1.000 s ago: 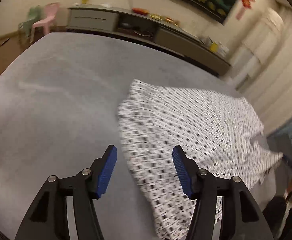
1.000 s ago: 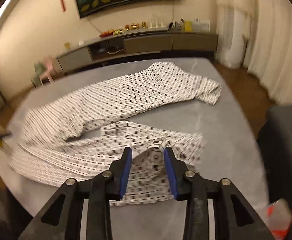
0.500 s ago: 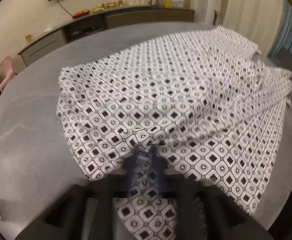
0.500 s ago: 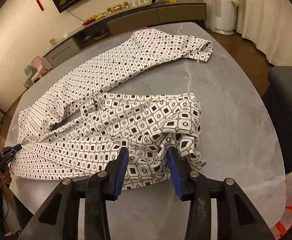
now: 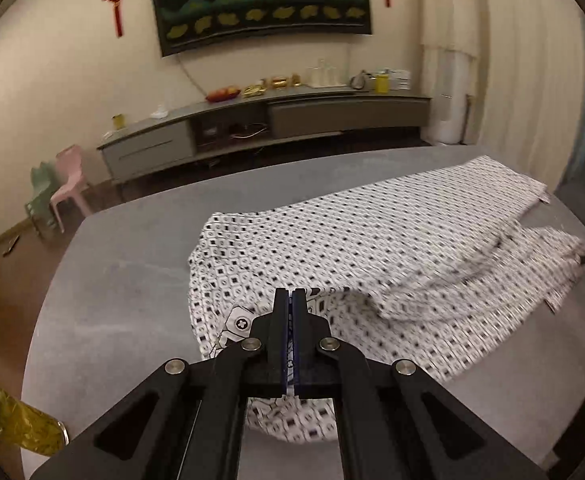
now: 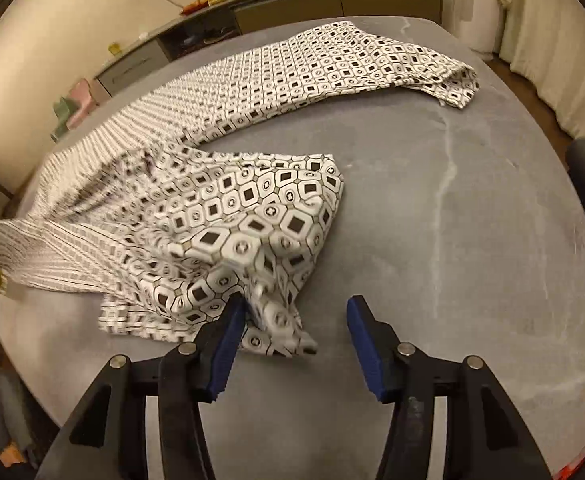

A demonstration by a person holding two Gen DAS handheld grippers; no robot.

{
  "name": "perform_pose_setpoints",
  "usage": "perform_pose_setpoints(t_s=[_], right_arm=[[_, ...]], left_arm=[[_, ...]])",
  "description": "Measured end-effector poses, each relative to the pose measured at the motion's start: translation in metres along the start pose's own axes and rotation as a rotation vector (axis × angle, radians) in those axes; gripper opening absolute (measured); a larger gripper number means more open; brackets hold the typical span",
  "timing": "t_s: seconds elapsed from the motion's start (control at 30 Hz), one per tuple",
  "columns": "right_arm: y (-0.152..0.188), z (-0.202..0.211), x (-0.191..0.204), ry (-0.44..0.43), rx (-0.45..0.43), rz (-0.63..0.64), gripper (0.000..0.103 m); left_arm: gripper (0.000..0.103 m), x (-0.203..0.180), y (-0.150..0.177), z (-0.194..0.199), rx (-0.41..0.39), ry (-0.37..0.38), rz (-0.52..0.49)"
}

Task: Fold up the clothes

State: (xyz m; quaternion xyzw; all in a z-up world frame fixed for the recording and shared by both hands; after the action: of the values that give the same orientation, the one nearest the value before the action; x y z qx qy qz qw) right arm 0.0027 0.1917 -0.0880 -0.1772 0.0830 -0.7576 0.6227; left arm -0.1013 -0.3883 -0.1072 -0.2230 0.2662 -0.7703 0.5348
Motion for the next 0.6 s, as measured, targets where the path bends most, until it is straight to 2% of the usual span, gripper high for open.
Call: perform_pose_setpoints(t_s=[0.03,0.07,0.13,0.2,0.23,0.33,0.43,0.47,0.5,0.53,0.6], right_arm=[[-0.002,-0.004,0.004,0.023,0.005,0.025,0.017],[-0.005,-0.007,0.007,0.047,0.009,0.050,0.005],[-0.018,0.016,0.017,0.169,-0.081,0.144,0.004],[-0.033,0.080,0.034,0.311,-0.291,0.231,0.004],[-0.033,0.125,0.048,0.354,-0.420,0.279,0.004],[-0.013,0.180,0.069,0.441,-0.505,0.375,0.005],[0.021,0.141,0.056,0.289,-0.196,0.394,0.009],[0.038,0.118,0.049,0.204,-0.073,0.400,0.017],[0.053,0.101,0.040,0.156,0.003,0.397,0.024],[0.063,0.090,0.030,0.159,0.046,0.378,0.037],[0.067,0.087,0.009,0.146,0.066,0.300,0.039]], left_arm=[[0.000,-0.001,0.003,0.006,-0.006,0.008,-0.005],[0.000,-0.003,0.006,0.012,-0.013,0.017,-0.010],[0.000,-0.006,0.011,0.024,-0.025,0.034,-0.019],[0.000,-0.009,0.017,0.035,-0.038,0.051,-0.029],[0.000,-0.008,0.020,0.041,-0.045,0.063,-0.031],[0.000,0.000,0.055,0.056,-0.026,0.122,-0.036],[0.000,0.008,0.096,0.072,0.004,0.183,-0.048],[0.000,0.010,0.112,0.075,0.027,0.208,-0.061],[0.000,0.008,0.133,0.073,0.077,0.244,-0.093],[0.000,0.007,0.149,0.073,0.112,0.273,-0.119],[0.003,0.012,0.157,0.085,0.122,0.305,-0.151]])
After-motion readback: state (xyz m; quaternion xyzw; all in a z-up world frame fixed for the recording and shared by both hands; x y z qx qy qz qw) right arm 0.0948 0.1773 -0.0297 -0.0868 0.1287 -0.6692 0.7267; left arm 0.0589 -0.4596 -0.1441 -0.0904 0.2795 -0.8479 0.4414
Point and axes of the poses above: each gripper's, at about its wrist camera, not at the fingertips, and z roughly against the way its jaws point, x to its left, y to its underside, the point moved 3 cm from there along -z, roughly the way its jaws point, and after that the axes turned 5 degrees about x, right-handed, at the moved point
